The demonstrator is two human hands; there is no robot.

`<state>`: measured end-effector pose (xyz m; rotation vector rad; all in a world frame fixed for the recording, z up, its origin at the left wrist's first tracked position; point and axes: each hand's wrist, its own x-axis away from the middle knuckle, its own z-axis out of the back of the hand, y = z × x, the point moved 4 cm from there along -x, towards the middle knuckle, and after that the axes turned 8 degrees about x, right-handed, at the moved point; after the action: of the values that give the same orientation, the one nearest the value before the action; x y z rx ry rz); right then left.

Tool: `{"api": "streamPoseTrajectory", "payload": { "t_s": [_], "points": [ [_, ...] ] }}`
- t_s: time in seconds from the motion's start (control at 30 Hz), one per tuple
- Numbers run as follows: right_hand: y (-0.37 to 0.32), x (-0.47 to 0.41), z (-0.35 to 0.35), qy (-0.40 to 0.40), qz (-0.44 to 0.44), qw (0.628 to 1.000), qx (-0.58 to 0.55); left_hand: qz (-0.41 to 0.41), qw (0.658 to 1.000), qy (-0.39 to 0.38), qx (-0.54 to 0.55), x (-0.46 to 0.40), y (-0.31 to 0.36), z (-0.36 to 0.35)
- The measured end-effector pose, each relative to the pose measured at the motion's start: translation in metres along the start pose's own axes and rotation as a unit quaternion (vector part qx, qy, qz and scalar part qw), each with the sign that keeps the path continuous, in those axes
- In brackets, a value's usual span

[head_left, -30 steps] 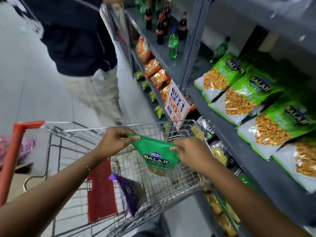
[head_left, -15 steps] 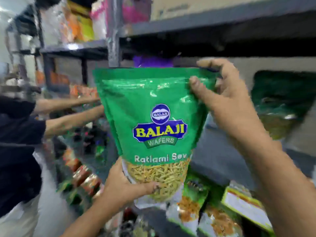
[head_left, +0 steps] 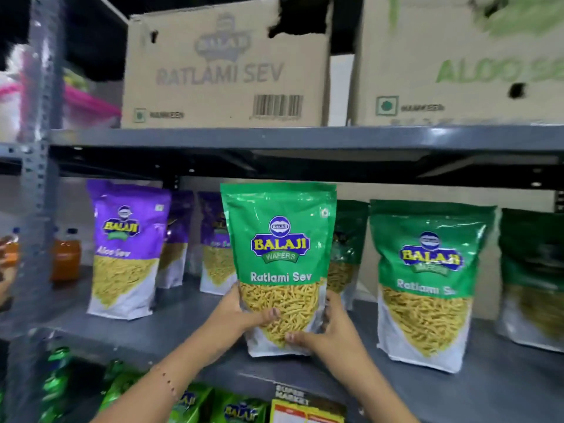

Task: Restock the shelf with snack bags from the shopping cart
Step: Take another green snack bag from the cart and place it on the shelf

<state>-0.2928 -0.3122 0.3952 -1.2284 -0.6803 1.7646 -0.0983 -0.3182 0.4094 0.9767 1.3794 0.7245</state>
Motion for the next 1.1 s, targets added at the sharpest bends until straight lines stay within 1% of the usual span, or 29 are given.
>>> {"api": "streamPoseTrajectory", "payload": {
  "t_s": [0.13, 0.33, 0.43, 0.5, 0.6, 0.67, 0.7, 0.77, 0.8, 0.83, 0.87, 0.9, 0.93, 0.97, 1.03, 1.07, 1.1],
  "points": [
    [0.009, -0.009, 0.011, 0.046, -0.025, 0.997, 0.064, 0.021, 1.000, -0.018, -0.013, -0.027, -0.021, -0.015],
    [0.016, -0.021, 0.020, 0.062, -0.068, 0.992, 0.084, 0.062, 0.995, -0.064, 0.040, -0.055, -0.043, -0.029],
    [0.022, -0.023, 0.020, 0.071, -0.083, 0.990, 0.087, 0.076, 0.994, -0.064, 0.042, -0.059, -0.045, -0.029],
    [0.023, -0.024, 0.020, 0.066, -0.090, 0.990, 0.089, 0.078, 0.995, -0.058, 0.025, -0.058, -0.044, -0.030],
    [0.014, -0.015, 0.022, 0.067, -0.096, 0.990, 0.078, 0.053, 0.997, -0.047, -0.023, -0.047, -0.033, -0.031],
    [-0.001, -0.003, 0.027, 0.109, -0.060, 0.987, 0.099, 0.030, 1.000, -0.001, 0.005, -0.034, -0.023, -0.025],
    [-0.012, 0.007, 0.023, 0.133, -0.024, 0.983, 0.126, 0.010, 0.999, 0.035, 0.022, -0.020, -0.014, -0.015],
    [-0.034, 0.031, 0.013, 0.184, 0.083, 0.967, 0.154, -0.042, 0.995, 0.082, 0.031, 0.009, 0.005, 0.006],
    [-0.042, 0.045, -0.004, 0.179, 0.144, 0.962, 0.145, -0.063, 0.991, 0.113, 0.023, 0.030, 0.008, 0.022],
    [-0.052, 0.059, -0.019, 0.157, 0.201, 0.957, 0.136, -0.079, 0.988, 0.131, 0.020, 0.048, 0.016, 0.033],
    [-0.056, 0.078, -0.049, 0.109, 0.238, 0.957, 0.122, -0.075, 0.985, 0.157, 0.012, 0.081, 0.016, 0.052],
    [-0.059, 0.091, -0.067, 0.065, 0.269, 0.954, 0.117, -0.070, 0.985, 0.160, 0.012, 0.099, 0.016, 0.060],
    [-0.057, 0.106, -0.091, -0.001, 0.284, 0.952, 0.116, -0.053, 0.985, 0.164, 0.008, 0.120, 0.012, 0.071],
    [-0.044, 0.126, -0.127, -0.095, 0.277, 0.951, 0.099, -0.016, 0.984, 0.178, -0.007, 0.155, 0.001, 0.091],
    [-0.016, 0.160, -0.185, -0.272, 0.248, 0.925, 0.095, 0.080, 0.979, 0.185, -0.045, 0.214, -0.023, 0.122],
    [0.006, 0.182, -0.217, -0.361, 0.210, 0.903, 0.098, 0.144, 0.967, 0.198, -0.074, 0.252, -0.043, 0.145],
    [0.030, 0.209, -0.249, -0.449, 0.172, 0.870, 0.105, 0.204, 0.952, 0.208, -0.097, 0.294, -0.062, 0.165]
  ]
}}
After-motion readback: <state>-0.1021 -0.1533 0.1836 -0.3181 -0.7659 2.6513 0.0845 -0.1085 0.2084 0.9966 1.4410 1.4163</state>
